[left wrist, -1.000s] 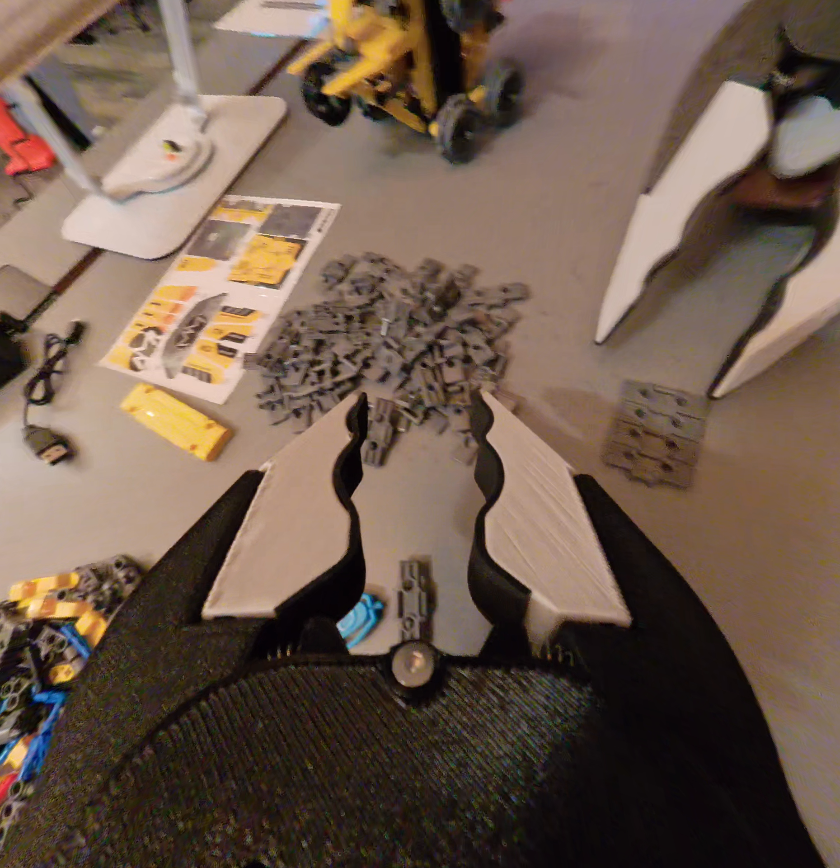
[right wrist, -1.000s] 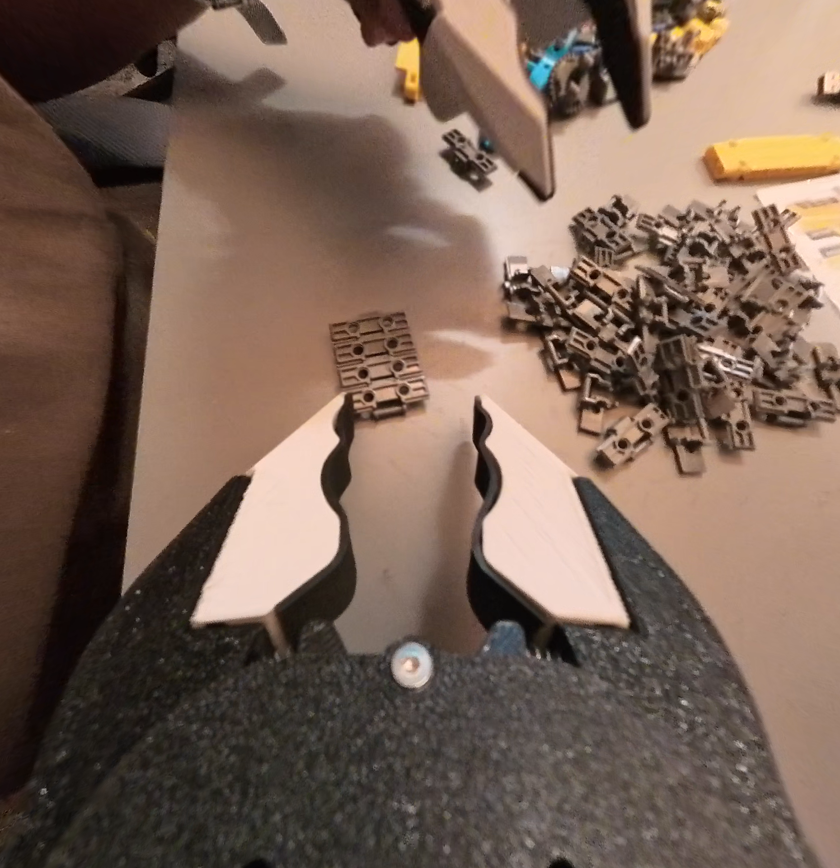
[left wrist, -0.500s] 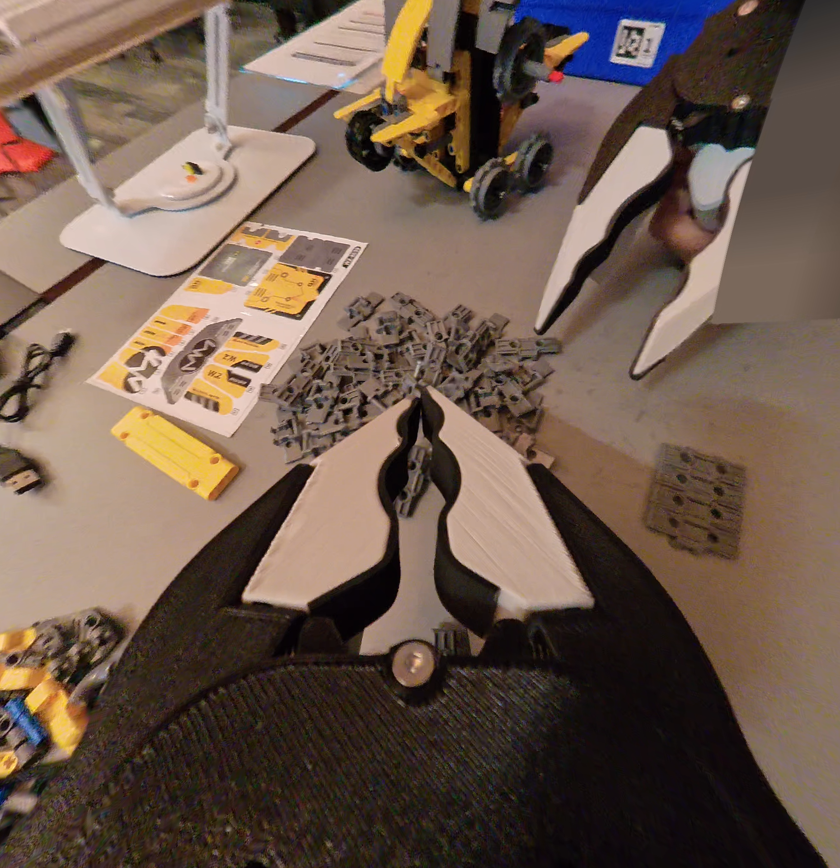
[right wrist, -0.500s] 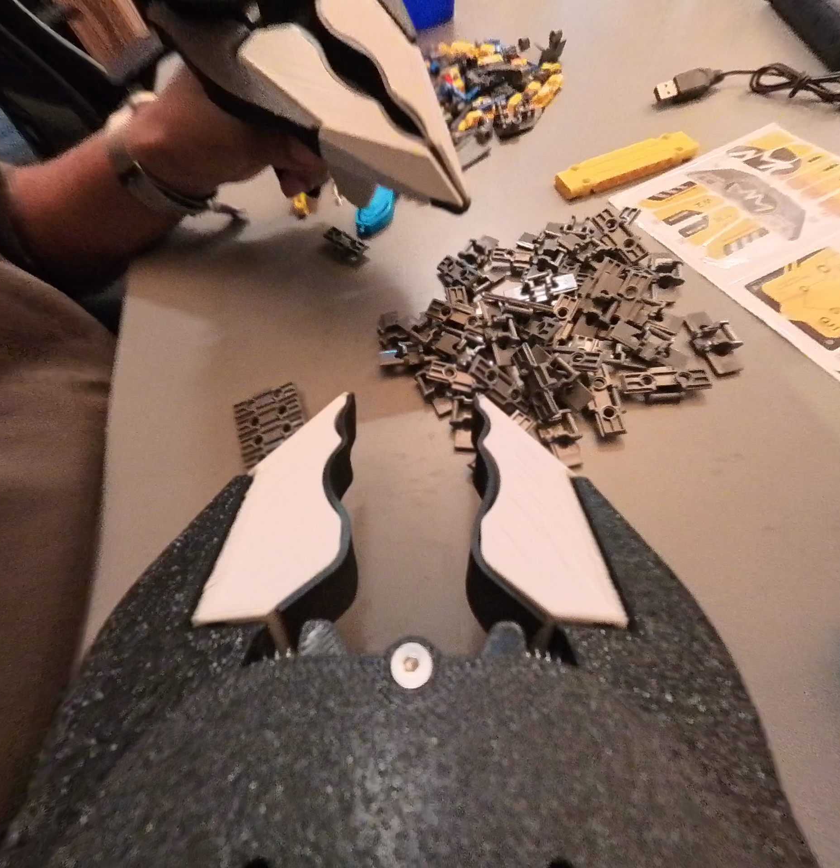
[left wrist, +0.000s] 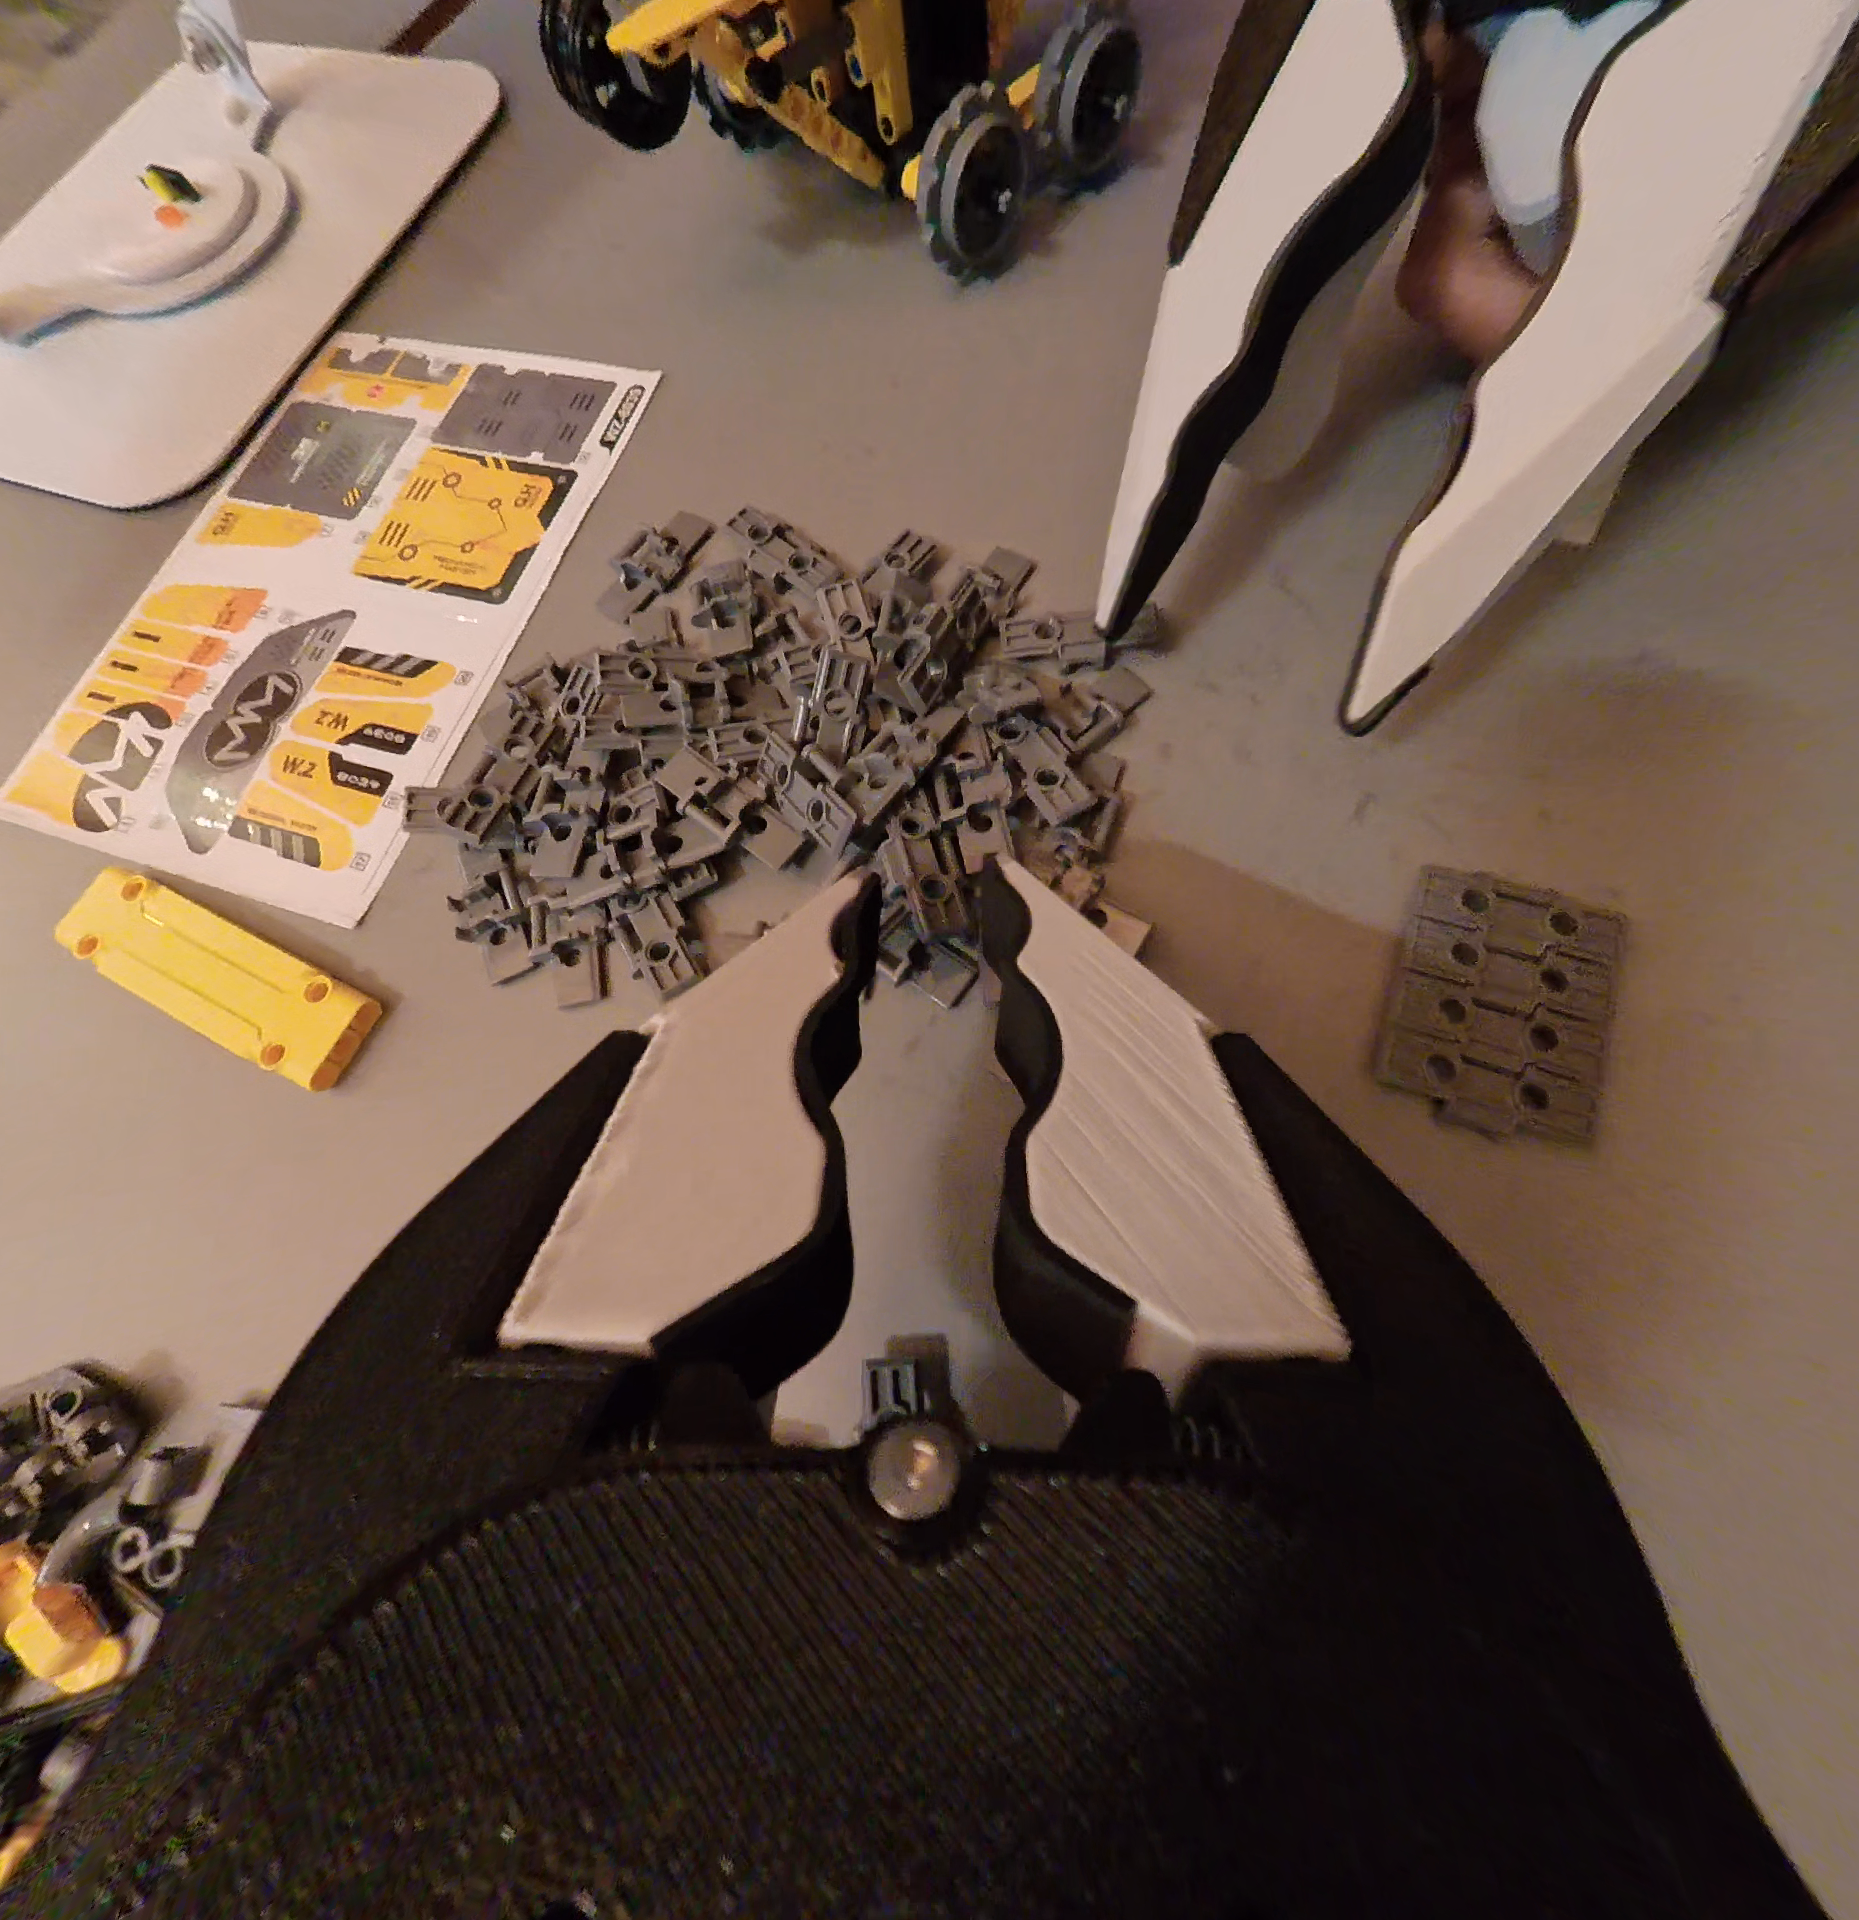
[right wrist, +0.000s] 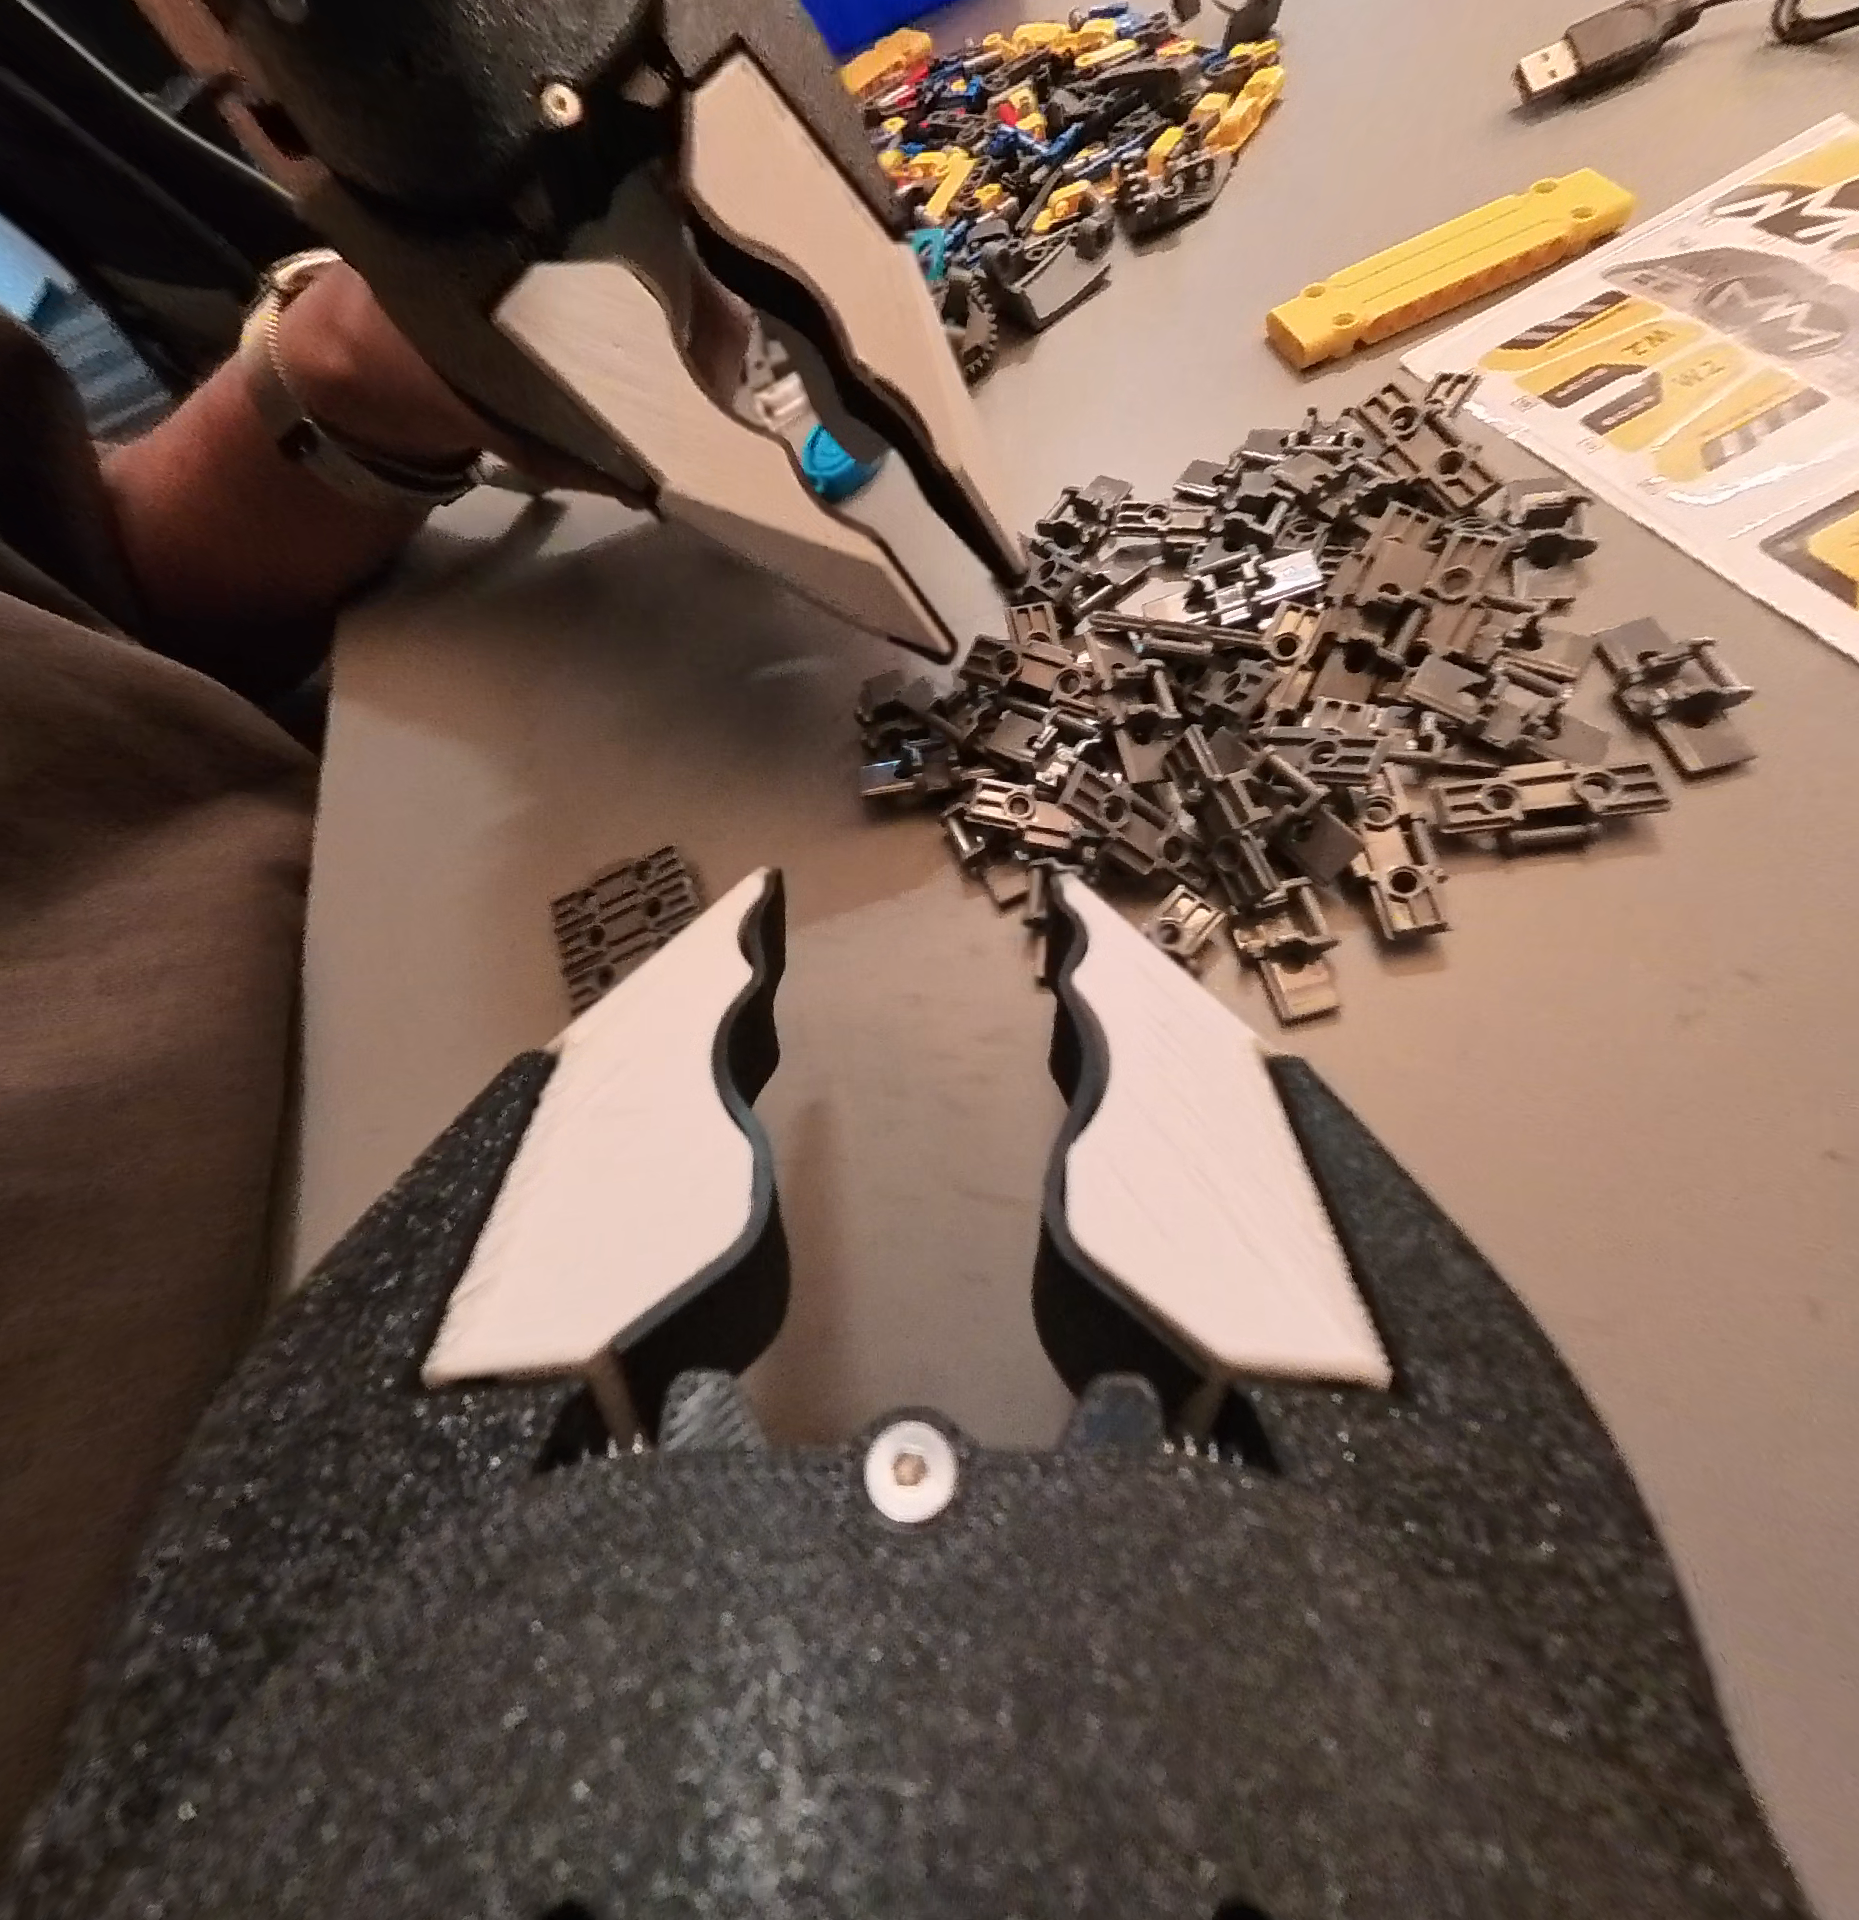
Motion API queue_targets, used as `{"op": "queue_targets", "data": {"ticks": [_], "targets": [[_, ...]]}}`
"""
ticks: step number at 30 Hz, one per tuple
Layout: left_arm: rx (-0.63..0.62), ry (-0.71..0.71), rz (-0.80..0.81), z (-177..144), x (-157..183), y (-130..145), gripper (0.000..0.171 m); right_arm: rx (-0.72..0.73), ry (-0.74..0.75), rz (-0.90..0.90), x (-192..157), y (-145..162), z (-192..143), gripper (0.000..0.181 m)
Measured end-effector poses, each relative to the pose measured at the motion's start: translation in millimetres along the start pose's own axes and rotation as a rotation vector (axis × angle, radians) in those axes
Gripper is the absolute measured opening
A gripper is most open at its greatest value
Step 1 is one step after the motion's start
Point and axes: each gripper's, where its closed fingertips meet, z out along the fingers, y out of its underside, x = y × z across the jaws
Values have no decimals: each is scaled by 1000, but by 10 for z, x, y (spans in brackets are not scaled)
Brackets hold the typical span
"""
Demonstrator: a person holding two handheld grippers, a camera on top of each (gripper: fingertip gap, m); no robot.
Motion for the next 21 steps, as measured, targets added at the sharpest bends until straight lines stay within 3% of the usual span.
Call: {"op": "queue_targets", "data": {"ticks": [10, 16, 21], "targets": [[-21, -29, 3, 31, 23, 94, 17, 40, -28, 61, -17, -32, -45, 50], [-41, -61, 37, 75, 47, 119, 6, 28, -10, 31, -42, -14, -32, 50], [25, -57, -15, -6, -4, 18, 0, 30, -4, 16, -59, -14, -34, 50]]}}
